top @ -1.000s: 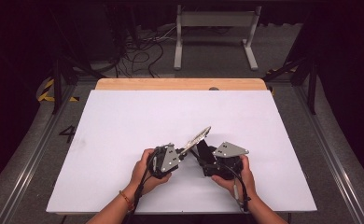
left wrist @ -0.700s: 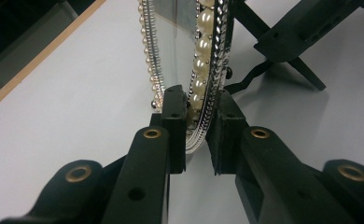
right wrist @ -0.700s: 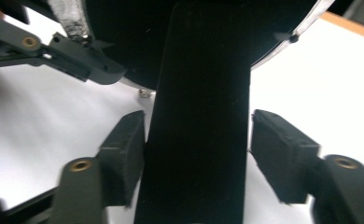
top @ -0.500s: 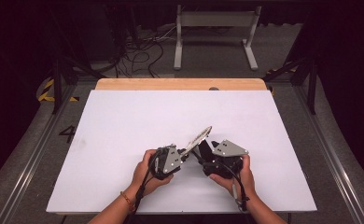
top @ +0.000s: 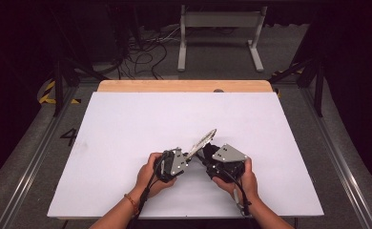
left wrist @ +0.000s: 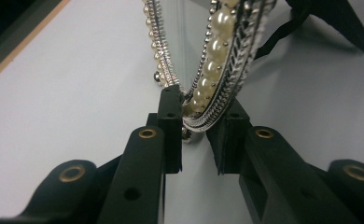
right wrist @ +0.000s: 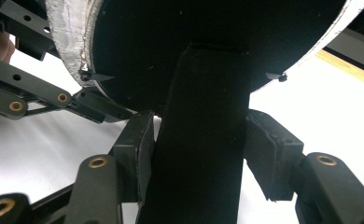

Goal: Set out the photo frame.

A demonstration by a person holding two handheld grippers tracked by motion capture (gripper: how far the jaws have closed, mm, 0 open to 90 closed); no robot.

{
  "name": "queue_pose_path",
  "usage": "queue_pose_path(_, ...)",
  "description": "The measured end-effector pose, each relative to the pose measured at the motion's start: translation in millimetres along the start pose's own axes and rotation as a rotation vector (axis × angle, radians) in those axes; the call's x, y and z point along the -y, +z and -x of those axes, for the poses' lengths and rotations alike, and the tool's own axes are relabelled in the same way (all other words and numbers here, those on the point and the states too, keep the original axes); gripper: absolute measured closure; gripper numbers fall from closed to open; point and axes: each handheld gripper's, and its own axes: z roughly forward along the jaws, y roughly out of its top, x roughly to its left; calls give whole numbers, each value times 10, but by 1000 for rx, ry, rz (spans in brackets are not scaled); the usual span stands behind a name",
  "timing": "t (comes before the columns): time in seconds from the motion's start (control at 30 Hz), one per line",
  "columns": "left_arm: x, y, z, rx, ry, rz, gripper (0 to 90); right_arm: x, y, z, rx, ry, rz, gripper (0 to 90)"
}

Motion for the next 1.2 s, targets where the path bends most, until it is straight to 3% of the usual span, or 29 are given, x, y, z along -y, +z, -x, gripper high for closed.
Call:
queue_pose_path(0.2,-14,-19,30,-36,32,-14,798,-10,24,63,-48,-15,10,453)
queue_pose_path(0.27,-7,-34,36,-30,21,-12,799,-17,38,92,-69,-41,12,451)
queue_pose_path(0.4,-5,-34,40,-31,28,-5,799,-21,33,119,-87,-40,6,450)
queue_pose_path(0.47,2,-27,39,-25,10,-1,788,-20,27,114,-83,-36,2,450)
queue_pose_path(0.53,13,-12,31,-17,1,-3,749,-21,31,94,-66,-32,1,438)
queue_pose_path(0.6,25,13,25,-34,-12,-7,648,-15,59,73,-65,-11,-20,315)
queue_pose_path(0.63,29,32,8,-31,-22,3,586,0,84,56,-47,3,-32,296)
queue_pose_path(0.7,33,45,-2,-28,-39,8,565,2,93,50,-45,7,-34,288)
queue_pose_path(0.8,48,104,-31,-29,-57,-12,536,4,128,60,-27,12,-41,346)
queue_pose_path(0.83,54,118,-40,-33,-58,-15,579,7,132,64,-35,13,-40,428)
queue_pose_path(0.9,70,120,-47,-20,-61,-26,632,5,127,56,-42,12,-38,430)
queue_pose_path(0.97,60,127,-12,-20,-13,-30,741,2,121,47,-40,-8,-43,431)
queue_pose_path(1.2,46,112,19,-51,-2,-52,789,-8,125,97,-80,-19,-51,429)
